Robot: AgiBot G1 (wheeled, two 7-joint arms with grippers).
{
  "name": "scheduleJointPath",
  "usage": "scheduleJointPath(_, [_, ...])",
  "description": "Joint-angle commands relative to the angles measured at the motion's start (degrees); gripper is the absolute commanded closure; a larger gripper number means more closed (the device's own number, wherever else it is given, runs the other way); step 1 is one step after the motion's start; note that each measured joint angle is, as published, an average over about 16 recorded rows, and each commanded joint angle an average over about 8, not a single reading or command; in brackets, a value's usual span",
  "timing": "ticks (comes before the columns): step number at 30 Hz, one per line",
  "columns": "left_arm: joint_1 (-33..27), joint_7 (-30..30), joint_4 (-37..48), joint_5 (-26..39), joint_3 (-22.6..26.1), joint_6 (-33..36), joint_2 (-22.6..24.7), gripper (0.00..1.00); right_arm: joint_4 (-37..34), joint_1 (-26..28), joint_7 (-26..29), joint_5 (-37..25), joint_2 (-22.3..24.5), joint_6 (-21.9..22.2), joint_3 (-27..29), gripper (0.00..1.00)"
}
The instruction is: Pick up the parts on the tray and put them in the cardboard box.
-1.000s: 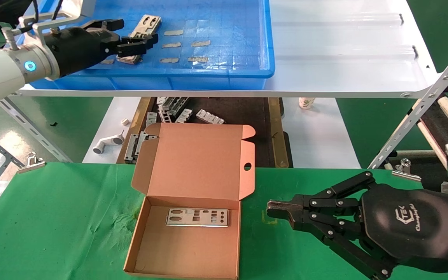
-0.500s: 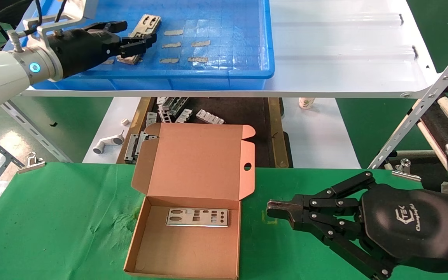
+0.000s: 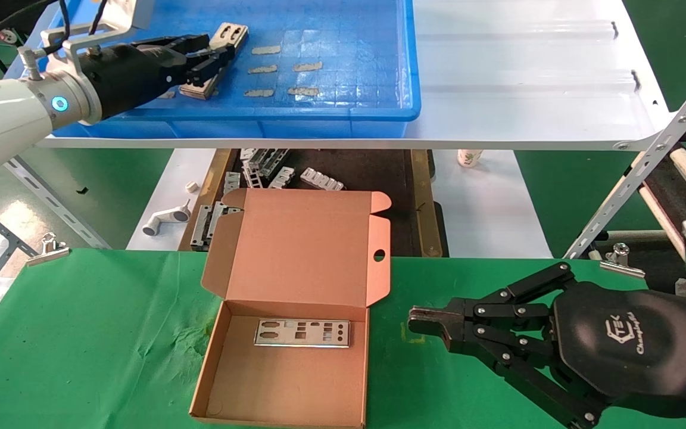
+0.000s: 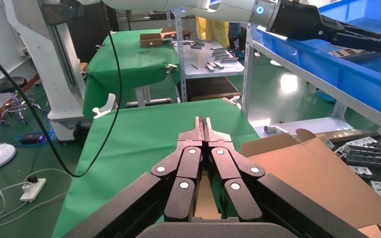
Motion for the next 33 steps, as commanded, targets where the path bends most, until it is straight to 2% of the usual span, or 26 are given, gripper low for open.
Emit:
scheduleJointPath(1, [-0.1,0.2,0.3,0.0,0.0,-0.2,0.1,1.0,0.0,0.0,0.0,0.0,0.0,0.0,0.0,1.0])
scheduleJointPath(23, [-0.7,2.7,0.7,-1.4,-1.1,0.6,0.1,1.0,0.0,0.0,0.0,0.0,0.0,0.0,-0.1,1.0])
scheduleJointPath(31, [-1.3,3.7,1.1,-1.1,-0.8,-0.2,0.3,0.01,0.0,0.0,0.0,0.1,0.0,0.0,-0.1,1.0])
scheduleJointPath(33, [-1.8,3.5,1.4,-0.5,-0.4,-0.3,0.4,0.0,0.0,0.0,0.0,0.1,0.0,0.0,-0.1,1.0])
